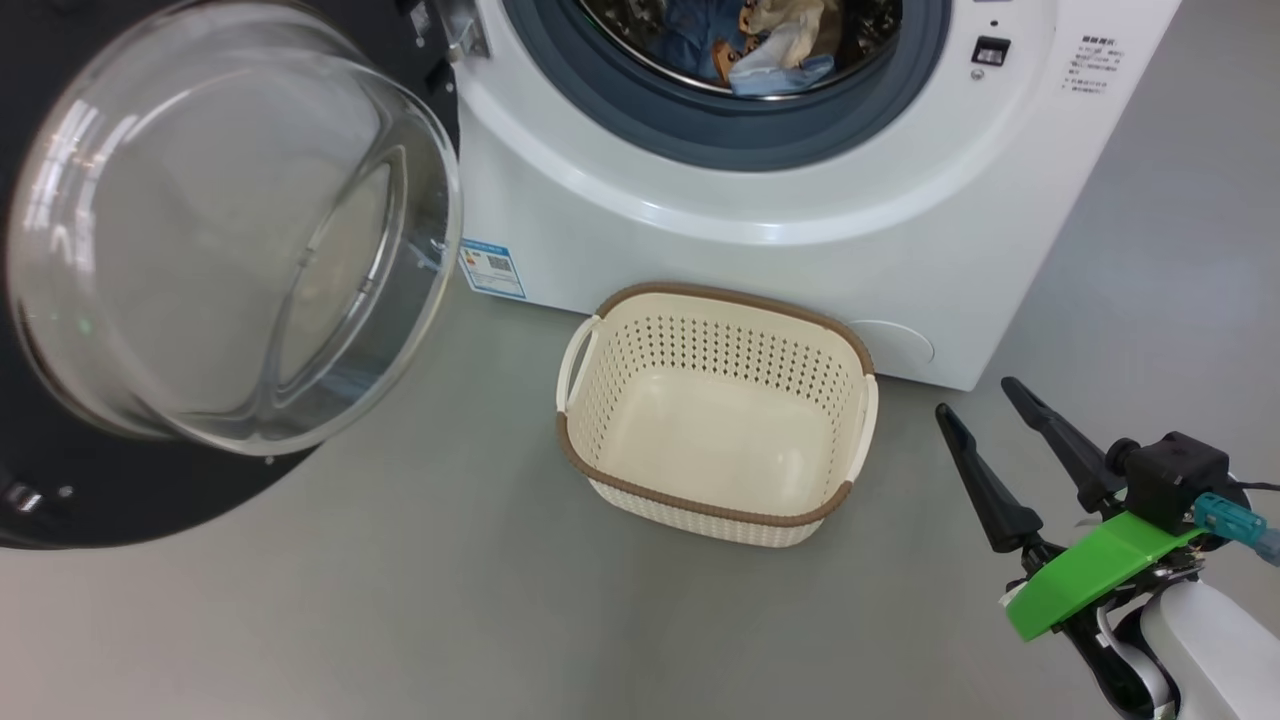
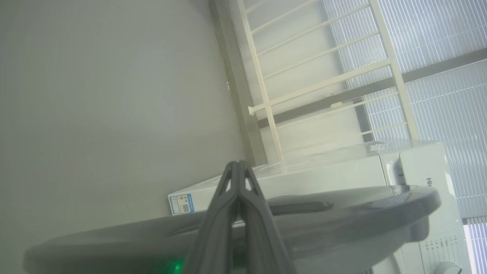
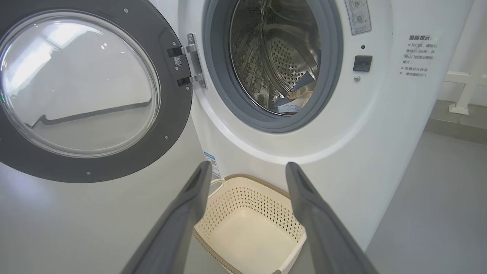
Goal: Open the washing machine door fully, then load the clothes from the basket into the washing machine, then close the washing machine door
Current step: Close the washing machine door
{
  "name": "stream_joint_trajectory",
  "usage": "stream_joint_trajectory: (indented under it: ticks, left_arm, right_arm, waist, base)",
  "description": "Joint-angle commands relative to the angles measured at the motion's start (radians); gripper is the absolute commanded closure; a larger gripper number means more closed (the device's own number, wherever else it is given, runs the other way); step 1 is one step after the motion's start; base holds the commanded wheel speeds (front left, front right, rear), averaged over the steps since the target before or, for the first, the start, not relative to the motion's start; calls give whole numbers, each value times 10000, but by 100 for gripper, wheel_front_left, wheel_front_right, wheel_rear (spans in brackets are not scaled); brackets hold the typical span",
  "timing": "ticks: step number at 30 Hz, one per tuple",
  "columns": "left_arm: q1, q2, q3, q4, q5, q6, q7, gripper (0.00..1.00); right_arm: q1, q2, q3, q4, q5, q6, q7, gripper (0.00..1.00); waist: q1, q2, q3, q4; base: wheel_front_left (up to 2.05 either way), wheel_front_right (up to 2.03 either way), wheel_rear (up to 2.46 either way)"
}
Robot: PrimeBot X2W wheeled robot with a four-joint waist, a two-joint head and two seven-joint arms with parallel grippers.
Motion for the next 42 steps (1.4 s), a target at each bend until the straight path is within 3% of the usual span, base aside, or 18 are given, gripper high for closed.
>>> stream_joint_trajectory:
  ticks: [1,14,24,34,42]
  left_arm:
    - [37,144,-124,-445,79,-54,517,100]
    - [1040,-402,-1000,-2247,-402,-54,3929,100]
    - [2366,-1285,-821,-4153,-1394,-2,5248,100]
    - [3505,-2359,-1162,-6872,-1854,1113,6176,100]
    - [4344,-3086,-1400,-9258,-1904,2148,6195,100]
  right_arm:
    - [148,-62,148,-157,129,46,-82,0]
    - [557,533,-189,-74,220,46,-82,0]
    - [870,868,-548,-142,181,46,-82,0]
    - [968,1151,-667,-166,144,46,-82,0]
    - [964,1257,-743,-198,84,46,-82,0]
  waist:
    - [0,0,-183,108]
    - [0,0,-1072,324]
    - [0,0,-1373,276]
    - [0,0,-1558,-262]
    - [0,0,-1560,-1222]
  base:
    - [0,0,0]
    - [0,0,0]
    - [0,0,0]
    - [0,0,0]
    - [0,0,0]
